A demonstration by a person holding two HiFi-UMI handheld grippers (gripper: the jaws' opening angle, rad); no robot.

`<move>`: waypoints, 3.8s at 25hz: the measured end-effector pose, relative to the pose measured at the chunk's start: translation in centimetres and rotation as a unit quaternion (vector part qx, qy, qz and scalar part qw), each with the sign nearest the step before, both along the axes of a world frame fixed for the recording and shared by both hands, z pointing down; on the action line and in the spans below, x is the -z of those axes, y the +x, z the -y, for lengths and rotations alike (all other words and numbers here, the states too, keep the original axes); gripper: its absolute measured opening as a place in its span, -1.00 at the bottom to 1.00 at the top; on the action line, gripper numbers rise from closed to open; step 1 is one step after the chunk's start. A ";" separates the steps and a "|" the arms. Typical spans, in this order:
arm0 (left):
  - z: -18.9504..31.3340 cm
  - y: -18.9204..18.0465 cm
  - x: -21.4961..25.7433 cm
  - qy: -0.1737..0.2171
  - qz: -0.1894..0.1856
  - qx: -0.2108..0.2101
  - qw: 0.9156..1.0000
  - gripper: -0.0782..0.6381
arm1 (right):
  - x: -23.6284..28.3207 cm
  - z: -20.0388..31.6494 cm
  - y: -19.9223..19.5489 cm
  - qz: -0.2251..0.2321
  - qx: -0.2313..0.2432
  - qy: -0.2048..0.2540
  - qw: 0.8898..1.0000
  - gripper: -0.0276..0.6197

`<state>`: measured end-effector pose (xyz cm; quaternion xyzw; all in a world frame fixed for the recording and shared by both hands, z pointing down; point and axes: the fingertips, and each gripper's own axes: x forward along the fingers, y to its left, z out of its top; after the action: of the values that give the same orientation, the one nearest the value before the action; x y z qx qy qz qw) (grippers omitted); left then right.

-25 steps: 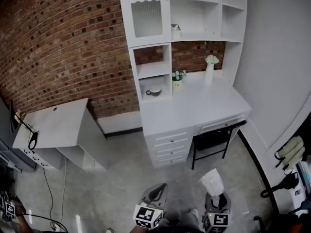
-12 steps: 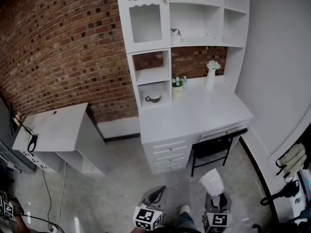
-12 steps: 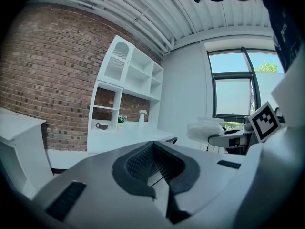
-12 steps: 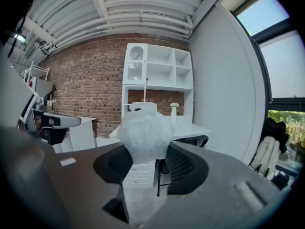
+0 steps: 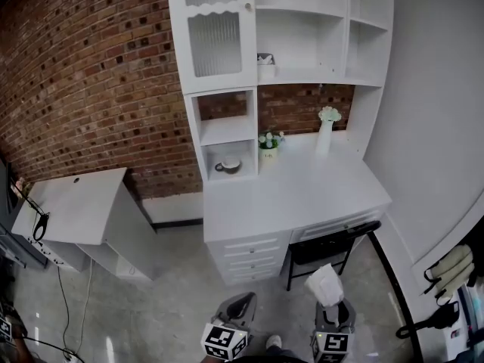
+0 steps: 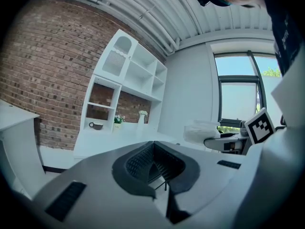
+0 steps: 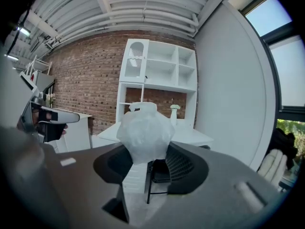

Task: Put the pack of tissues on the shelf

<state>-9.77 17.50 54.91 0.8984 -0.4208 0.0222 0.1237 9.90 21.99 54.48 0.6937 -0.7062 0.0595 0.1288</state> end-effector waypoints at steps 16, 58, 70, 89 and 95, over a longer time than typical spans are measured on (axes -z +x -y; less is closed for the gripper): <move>6.2 7.5 0.8 0.005 -0.015 0.026 1.000 -0.75 | 0.1 6.9 6.9 -0.007 0.034 0.005 0.999 -0.30; 13.5 10.5 -0.3 0.010 0.025 -0.008 1.000 -0.75 | -1.9 13.9 8.1 0.022 0.012 -0.023 0.999 -0.30; 21.7 9.0 0.5 0.025 0.019 -0.019 0.999 -0.75 | -1.4 21.2 7.0 0.008 -0.010 -0.021 1.000 -0.30; 32.1 5.9 0.6 0.036 0.019 -0.049 0.998 -0.75 | -0.6 30.8 4.1 0.015 -0.044 -0.007 0.999 -0.30; 33.1 5.5 -0.1 0.030 0.024 -0.053 0.998 -0.75 | -0.5 32.0 4.1 0.020 -0.052 -0.004 0.998 -0.30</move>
<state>-4.27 -15.57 55.05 0.9221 -0.3756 0.0381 0.0849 13.98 -10.04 54.97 0.7279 -0.6711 0.0826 0.1137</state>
